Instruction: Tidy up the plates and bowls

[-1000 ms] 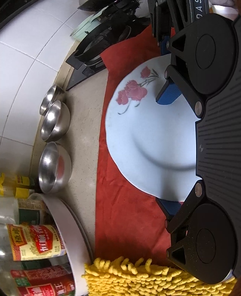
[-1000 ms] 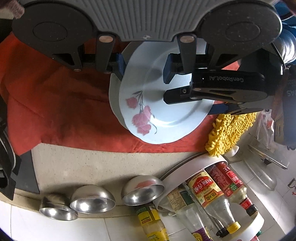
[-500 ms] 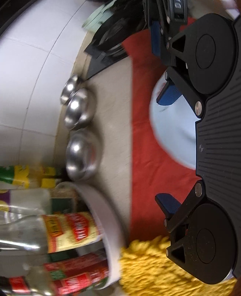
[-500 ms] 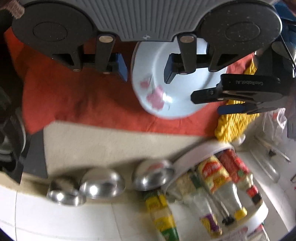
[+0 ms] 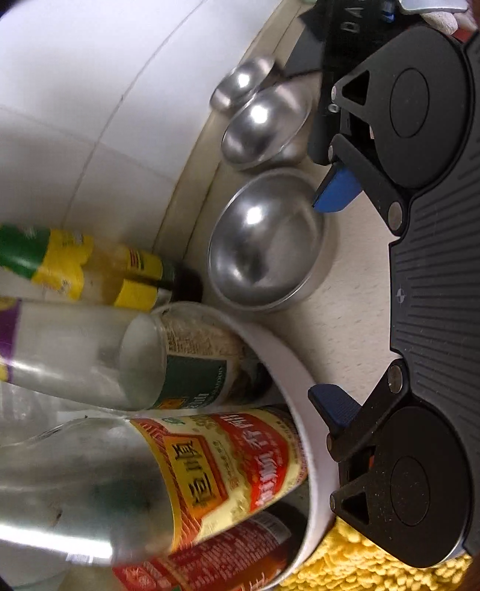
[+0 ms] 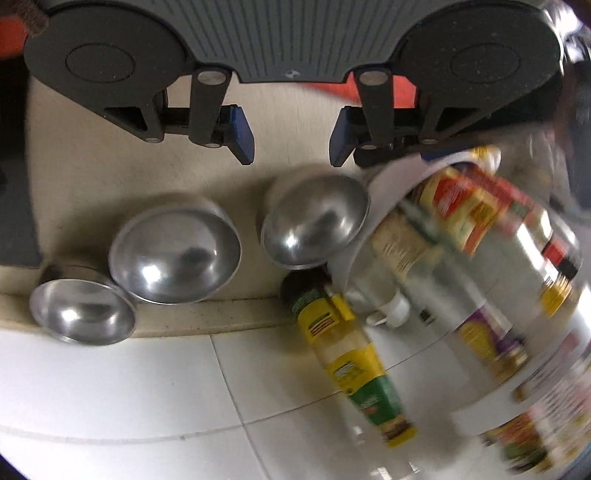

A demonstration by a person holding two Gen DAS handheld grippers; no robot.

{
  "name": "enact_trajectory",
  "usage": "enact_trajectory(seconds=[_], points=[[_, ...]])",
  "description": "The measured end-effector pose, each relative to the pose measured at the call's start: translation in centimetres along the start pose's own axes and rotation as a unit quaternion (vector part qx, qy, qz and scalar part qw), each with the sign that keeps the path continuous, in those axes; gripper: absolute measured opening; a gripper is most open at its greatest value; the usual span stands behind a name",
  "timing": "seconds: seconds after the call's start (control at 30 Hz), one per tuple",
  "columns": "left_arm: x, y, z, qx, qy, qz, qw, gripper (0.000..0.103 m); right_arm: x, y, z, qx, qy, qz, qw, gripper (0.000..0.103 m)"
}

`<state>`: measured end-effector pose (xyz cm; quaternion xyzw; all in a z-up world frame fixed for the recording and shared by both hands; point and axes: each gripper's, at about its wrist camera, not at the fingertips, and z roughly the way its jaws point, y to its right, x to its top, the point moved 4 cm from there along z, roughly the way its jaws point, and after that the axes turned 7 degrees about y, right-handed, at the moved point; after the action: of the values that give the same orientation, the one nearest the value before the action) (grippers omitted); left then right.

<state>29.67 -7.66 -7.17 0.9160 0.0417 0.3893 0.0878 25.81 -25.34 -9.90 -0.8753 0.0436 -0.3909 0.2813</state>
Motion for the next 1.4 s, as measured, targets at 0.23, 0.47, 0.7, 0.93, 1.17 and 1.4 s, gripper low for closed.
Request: enact_trajectory(seconds=[0.23,0.47,0.7,0.93,1.17,1.4], points=[[0.2,-1.0,4.2,0.004,-0.04,-0.06,0.9974,0.089,1.2,2.6,5.4,0.031,-0.033,0.084,0.995,0.041],[-0.2,-0.5,5.6,0.016,-0.031,-0.054,0.9979,0.078,0.9,3.2,8.1,0.038,-0.053,0.092,0.994,0.027],[-1.6,0.7,5.3,0.007,-0.032,-0.005,0.9994,0.068,0.9,3.4,8.0,0.047,-0.063,0.094,0.992,0.021],[-4.5,2.6,3.0,-0.036,-0.052,0.037,0.9973,0.069,-0.4,3.3,4.2,0.044,-0.078,0.056,0.994,0.019],[-5.7,4.0,2.8,-0.041,-0.048,0.077,0.995,0.069,-1.7,4.7,1.5,0.039,-0.088,0.072,0.993,0.019],[-5.9,3.5,3.1,-0.014,-0.037,0.102,0.9941,0.076,-2.0,5.1,2.7,0.031,-0.099,0.086,0.991,0.022]])
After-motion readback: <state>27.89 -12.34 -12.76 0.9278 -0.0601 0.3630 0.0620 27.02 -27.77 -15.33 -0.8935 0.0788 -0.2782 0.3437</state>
